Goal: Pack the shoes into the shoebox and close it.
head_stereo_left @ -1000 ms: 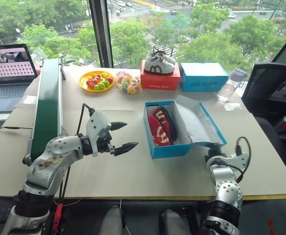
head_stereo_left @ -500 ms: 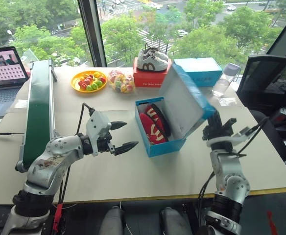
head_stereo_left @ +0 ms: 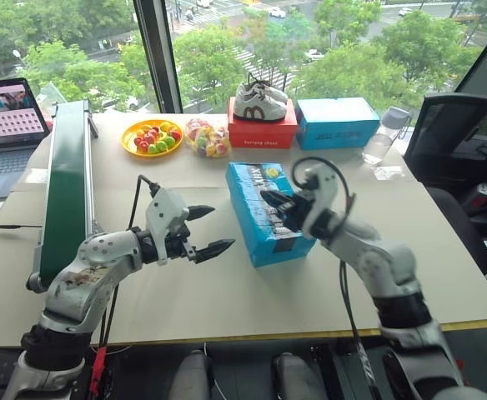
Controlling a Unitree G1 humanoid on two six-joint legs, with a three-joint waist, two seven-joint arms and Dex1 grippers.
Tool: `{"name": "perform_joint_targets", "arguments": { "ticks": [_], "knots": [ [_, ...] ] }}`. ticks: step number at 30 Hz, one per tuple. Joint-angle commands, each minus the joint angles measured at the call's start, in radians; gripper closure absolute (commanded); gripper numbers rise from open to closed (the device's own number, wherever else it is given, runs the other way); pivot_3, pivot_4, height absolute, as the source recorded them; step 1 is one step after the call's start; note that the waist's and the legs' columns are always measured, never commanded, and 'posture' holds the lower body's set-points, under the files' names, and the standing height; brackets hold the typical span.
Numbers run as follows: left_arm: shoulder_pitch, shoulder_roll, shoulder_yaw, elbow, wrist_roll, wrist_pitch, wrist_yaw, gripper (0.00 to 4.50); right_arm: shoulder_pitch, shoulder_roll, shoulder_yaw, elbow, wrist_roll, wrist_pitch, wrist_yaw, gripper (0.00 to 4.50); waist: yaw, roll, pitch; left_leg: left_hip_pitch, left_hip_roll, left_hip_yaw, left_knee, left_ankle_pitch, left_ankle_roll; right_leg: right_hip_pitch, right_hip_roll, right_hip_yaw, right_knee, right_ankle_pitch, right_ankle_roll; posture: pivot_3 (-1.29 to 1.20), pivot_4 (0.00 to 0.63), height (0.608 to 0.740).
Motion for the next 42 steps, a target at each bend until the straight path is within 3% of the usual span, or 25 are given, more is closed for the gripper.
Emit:
{"name": "perform_joint_targets", "arguments": {
  "ticks": [1,8,14,15,20,23,31,42],
  "knots": [
    [-0.001,-0.003,0.018,-0.043,-0.003,-0.005,0.014,0.00,-0.095,0.001,0.138,0.230,-0.249,-0.120,0.047,4.48,0.007,0.000,0.000,0.000,0.000,0.000,0.000,0.000,0.000,0.000,0.000,0.000,0.000,0.000,0.001,0.00,0.150,0.740],
    [0.019,-0.001,0.043,-0.065,0.002,0.001,0.056,0.00,-0.180,0.044,0.242,0.588,-0.464,-0.136,0.123,4.48,0.017,-0.001,-0.001,0.000,0.000,0.000,0.000,0.000,-0.001,0.001,0.000,0.000,0.001,-0.001,0.003,0.00,0.150,0.740],
    [0.041,-0.044,0.077,-0.065,0.022,0.004,0.162,0.00,-0.198,0.059,0.125,0.607,-0.464,-0.168,0.115,4.48,0.021,-0.003,-0.002,0.020,0.003,0.001,-0.001,-0.007,-0.010,0.016,-0.001,-0.005,-0.001,-0.007,-0.004,0.00,0.150,0.740],
    [0.040,-0.063,0.090,-0.058,0.016,0.009,0.185,0.00,-0.195,0.057,0.093,0.576,-0.446,-0.160,0.120,4.48,0.024,-0.003,-0.002,0.020,0.004,0.002,-0.001,-0.007,-0.011,0.016,-0.001,-0.006,-0.002,-0.008,-0.003,0.00,0.150,0.740],
    [0.044,-0.205,0.219,0.054,0.077,-0.013,0.433,0.00,-0.168,0.052,-0.366,0.212,-0.029,0.010,0.069,4.48,0.032,-0.003,-0.001,0.012,0.006,0.006,0.000,-0.007,-0.011,0.015,-0.002,-0.006,-0.001,-0.002,-0.006,0.00,0.150,0.740],
    [0.060,-0.237,0.249,0.110,0.154,-0.026,0.549,0.00,-0.110,-0.026,-0.504,0.139,0.012,0.034,0.005,4.48,0.035,-0.003,-0.001,0.011,0.007,0.007,0.000,-0.003,-0.006,0.013,0.000,-0.006,0.000,0.000,0.000,0.00,0.150,0.740],
    [0.067,-0.346,0.332,0.158,0.175,-0.018,0.703,0.00,0.141,-0.263,-0.332,0.237,-0.404,-0.203,-0.063,4.48,0.038,-0.006,-0.002,0.010,0.006,0.010,-0.001,-0.006,-0.004,0.013,-0.001,-0.003,-0.002,-0.007,0.002,0.00,0.150,0.740],
    [0.072,-0.372,0.322,0.146,0.198,-0.073,0.723,0.00,0.201,-0.218,-0.327,0.321,-0.468,-0.348,-0.082,4.48,0.019,-0.006,-0.002,0.014,0.006,0.011,0.001,-0.007,-0.005,0.016,0.000,-0.001,-0.002,-0.006,0.003,0.00,0.150,0.740]
  ]
}}
